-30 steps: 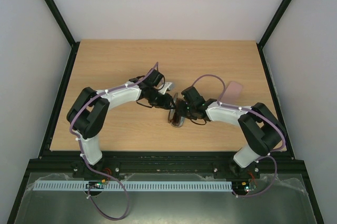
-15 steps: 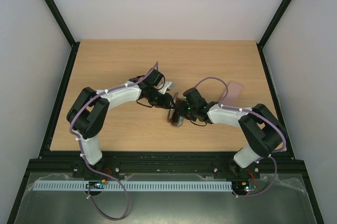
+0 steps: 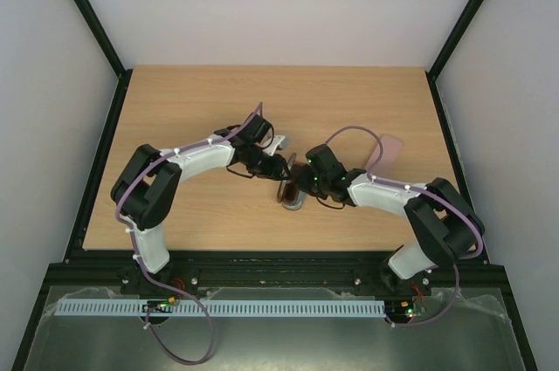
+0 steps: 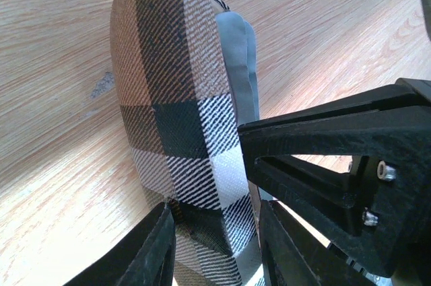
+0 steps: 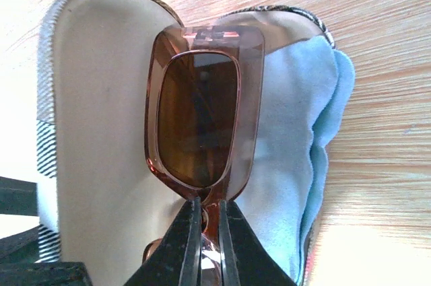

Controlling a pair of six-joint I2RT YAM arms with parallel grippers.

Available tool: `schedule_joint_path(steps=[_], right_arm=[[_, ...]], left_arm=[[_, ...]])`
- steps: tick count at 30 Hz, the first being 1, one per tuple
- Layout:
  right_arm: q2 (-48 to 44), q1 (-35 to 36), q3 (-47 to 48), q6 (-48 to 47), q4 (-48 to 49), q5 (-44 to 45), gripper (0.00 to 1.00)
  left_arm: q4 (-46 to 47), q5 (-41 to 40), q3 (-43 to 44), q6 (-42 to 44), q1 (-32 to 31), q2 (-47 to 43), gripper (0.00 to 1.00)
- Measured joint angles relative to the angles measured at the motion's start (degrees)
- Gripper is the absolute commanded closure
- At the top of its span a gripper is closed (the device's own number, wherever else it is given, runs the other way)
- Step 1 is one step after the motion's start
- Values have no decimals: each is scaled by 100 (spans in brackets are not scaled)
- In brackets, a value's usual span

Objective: Organize the sunglasses
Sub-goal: Adjust the sunglasses in the sunglasses case.

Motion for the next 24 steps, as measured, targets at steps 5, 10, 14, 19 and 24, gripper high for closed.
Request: schedule_joint_path(steps=[5,10,14,19,24], right_arm=[[-127,7,2,-50,-57,92,94],[-155,15,98,-79,-310,304,96],[-247,26,101,-96,-586,498,95],[-278,26,105,-127,-693,599,77],[-210,28,267,-291,-669,647,69]], left_arm=[[-2,13,2,-20,-7,0,63],[0,22,4,-22,-7,0,63],[0,24,4,-24,-7,0,63],[0,24,4,-37,-7,4,63],[0,24,4,-37,-7,9,63]])
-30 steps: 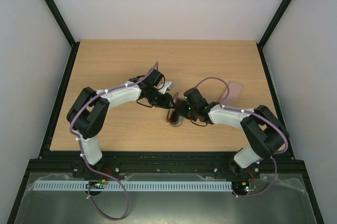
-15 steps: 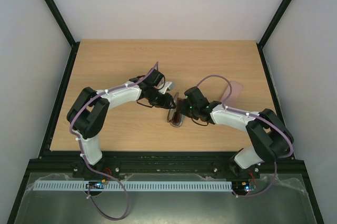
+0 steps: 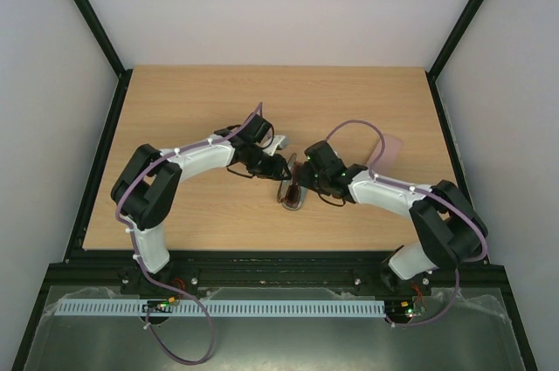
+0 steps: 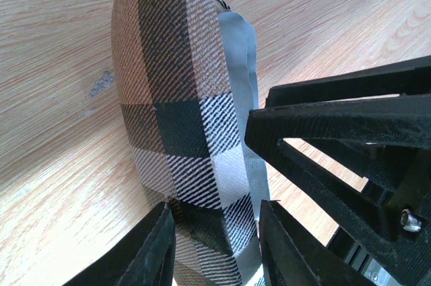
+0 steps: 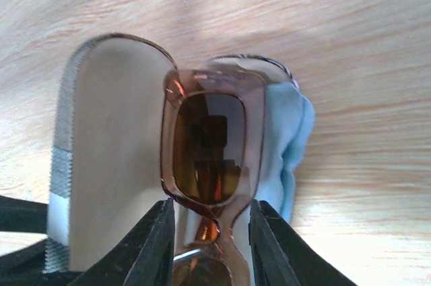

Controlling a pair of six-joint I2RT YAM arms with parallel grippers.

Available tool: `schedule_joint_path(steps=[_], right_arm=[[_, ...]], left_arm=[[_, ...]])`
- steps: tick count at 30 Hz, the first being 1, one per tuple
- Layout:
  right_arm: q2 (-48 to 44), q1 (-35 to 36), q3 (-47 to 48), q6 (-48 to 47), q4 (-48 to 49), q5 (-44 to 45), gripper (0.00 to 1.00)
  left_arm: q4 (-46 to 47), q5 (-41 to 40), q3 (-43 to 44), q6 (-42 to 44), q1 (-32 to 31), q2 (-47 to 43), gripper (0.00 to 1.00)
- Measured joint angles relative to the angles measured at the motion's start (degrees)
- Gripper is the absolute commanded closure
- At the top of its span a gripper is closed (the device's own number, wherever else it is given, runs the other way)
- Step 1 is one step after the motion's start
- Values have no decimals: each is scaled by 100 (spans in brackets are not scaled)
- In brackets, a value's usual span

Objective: Organize the sunglasses
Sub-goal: Adjust the sunglasses in the sunglasses case.

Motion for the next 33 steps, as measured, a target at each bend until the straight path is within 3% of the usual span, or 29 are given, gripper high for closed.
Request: schedule_joint_path(steps=[3,11,21,33], right_arm=[[92,0,87,-68,103,15,72],[389,0,164,-146,621,-256,97],[715,-2,164,-103,1091,-479,99],[789,0,186,-35,868,-83,93]], left_arm=[[0,-2,0,-2,0,0,63],[7,-2,0,-4,0,0,64],[7,-9,0,-4,0,2,64],[2,-4,0,-7,-2,2,64]])
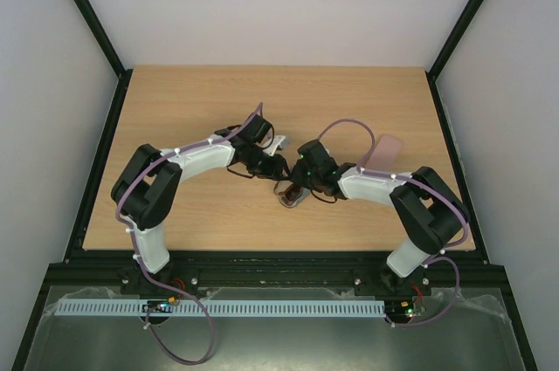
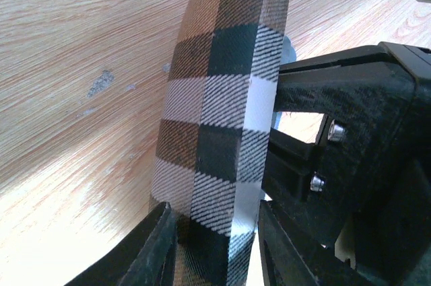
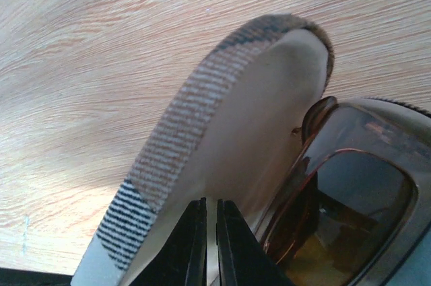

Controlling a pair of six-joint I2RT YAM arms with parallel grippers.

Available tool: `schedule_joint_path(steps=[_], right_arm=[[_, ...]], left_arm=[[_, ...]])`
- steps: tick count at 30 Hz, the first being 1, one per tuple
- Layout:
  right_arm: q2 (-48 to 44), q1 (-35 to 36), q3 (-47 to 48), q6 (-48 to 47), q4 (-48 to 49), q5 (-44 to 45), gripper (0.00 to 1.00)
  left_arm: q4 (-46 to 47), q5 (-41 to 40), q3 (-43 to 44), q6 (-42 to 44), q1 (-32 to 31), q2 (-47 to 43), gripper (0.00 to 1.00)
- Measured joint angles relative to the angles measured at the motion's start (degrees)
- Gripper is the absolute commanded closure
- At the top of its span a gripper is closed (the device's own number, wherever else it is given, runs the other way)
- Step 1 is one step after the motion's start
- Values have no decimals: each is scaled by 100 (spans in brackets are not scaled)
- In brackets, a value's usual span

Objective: Organize the sunglasses
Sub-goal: Adjust the sunglasses in the sunglasses case.

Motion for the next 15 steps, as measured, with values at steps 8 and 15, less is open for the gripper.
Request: schedule_joint_path(steps=[8,15], right_arm=[[4,0,55,26,-157,76,91],[-498,0,-118,9,55,-306,89]], left_arm=[[-2,2,0,-13,-20,13,64],[-2,7,0,-15,-26,13,64]])
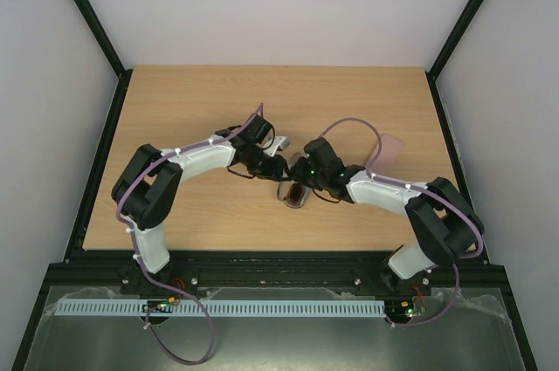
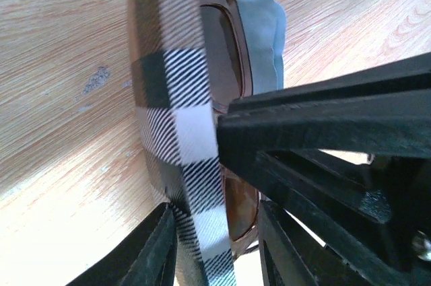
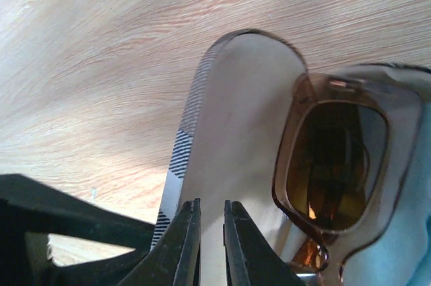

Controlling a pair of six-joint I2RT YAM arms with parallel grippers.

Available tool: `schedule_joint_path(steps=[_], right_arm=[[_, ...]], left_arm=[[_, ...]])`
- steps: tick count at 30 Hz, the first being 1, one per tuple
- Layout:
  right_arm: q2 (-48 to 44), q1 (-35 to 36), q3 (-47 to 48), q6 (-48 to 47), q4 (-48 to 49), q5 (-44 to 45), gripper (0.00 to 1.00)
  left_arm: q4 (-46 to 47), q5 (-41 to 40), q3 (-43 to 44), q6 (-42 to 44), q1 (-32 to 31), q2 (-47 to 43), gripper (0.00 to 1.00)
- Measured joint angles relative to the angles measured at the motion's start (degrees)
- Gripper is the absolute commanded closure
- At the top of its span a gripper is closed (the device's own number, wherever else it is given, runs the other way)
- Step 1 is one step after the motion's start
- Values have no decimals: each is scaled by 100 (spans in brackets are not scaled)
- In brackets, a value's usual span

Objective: Organize the sunglasses
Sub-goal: Adjust the sunglasses in the sunglasses case.

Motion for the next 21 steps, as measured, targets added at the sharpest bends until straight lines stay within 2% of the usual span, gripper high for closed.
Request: schedule_joint_path(steps=[14,21], right_arm=[[-83,-24,-304,162,57,-575,90],[44,-24,-269,157,-273,-387,91]], left_arm=[[-105,17,0,-2,-35,0,64],[-52,26,0,-20,-70,0,66]])
